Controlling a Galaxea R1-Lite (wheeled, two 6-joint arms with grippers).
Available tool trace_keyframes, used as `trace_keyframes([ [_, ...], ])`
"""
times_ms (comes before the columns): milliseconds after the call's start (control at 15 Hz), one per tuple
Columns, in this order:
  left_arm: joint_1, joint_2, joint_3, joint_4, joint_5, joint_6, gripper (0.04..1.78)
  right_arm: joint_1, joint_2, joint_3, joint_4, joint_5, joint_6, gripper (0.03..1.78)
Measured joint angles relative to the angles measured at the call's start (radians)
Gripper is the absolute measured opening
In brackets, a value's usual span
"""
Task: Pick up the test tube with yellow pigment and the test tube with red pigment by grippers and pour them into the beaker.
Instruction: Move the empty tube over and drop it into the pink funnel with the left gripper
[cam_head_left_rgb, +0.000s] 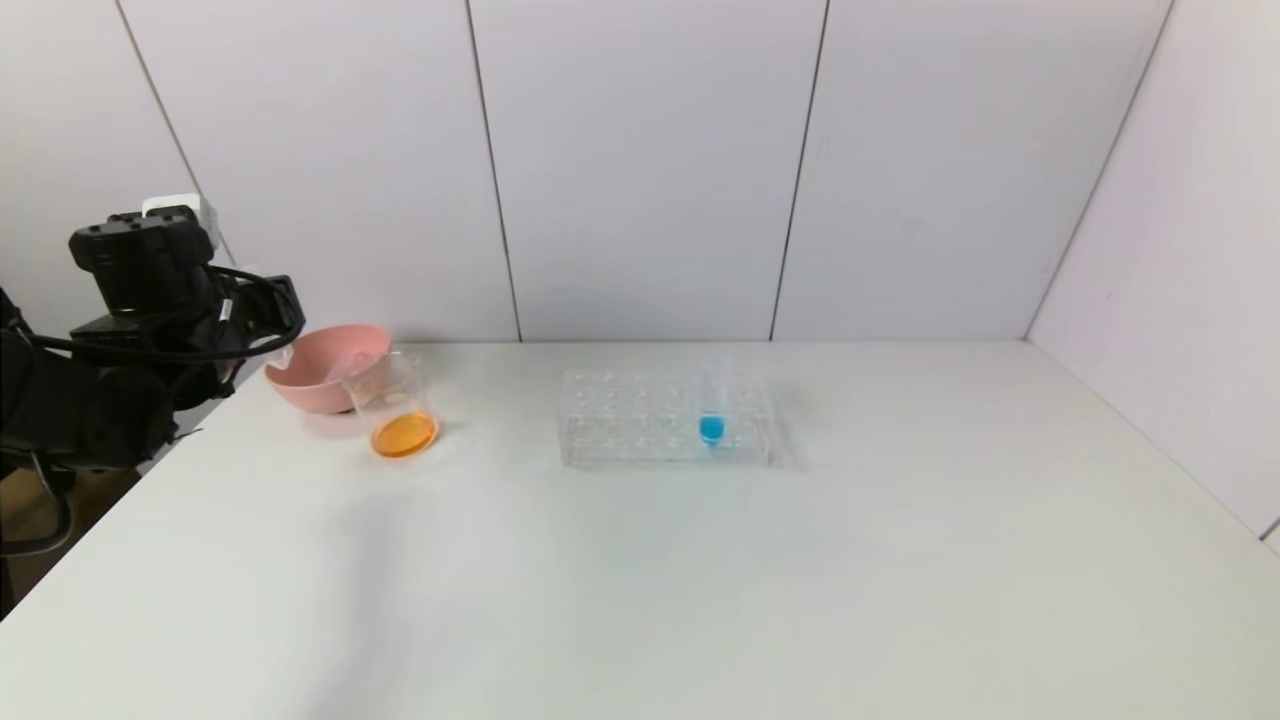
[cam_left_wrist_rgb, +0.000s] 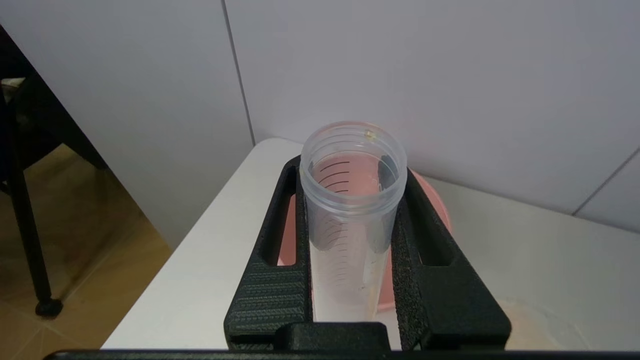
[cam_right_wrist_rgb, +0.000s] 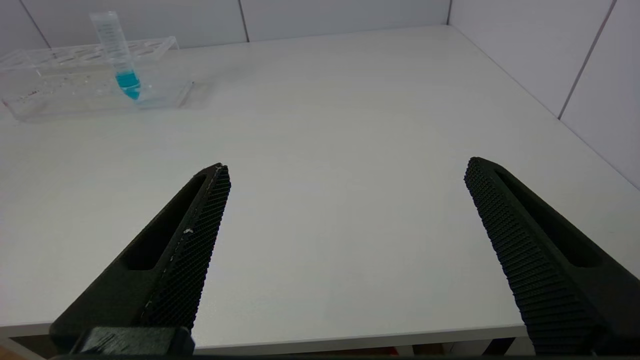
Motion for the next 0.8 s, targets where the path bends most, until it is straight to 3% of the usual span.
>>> trace_keyframes([
  [133,-0.001,0.074,-0.036,-0.060,0.008,0.000,0.46,0.000,0.000,0.000,0.000,0.000,0.000,1.71],
  [467,0.006,0.237,-0.203,-0.037,0.010,0.038,0.46,0.000,0.000,0.000,0.000,0.000,0.000,1.71],
  [800,0.005,0.299,-0.242,-0.036,0.016,0.046,0.49,0.000,0.000,0.000,0.000,0.000,0.000,1.71],
])
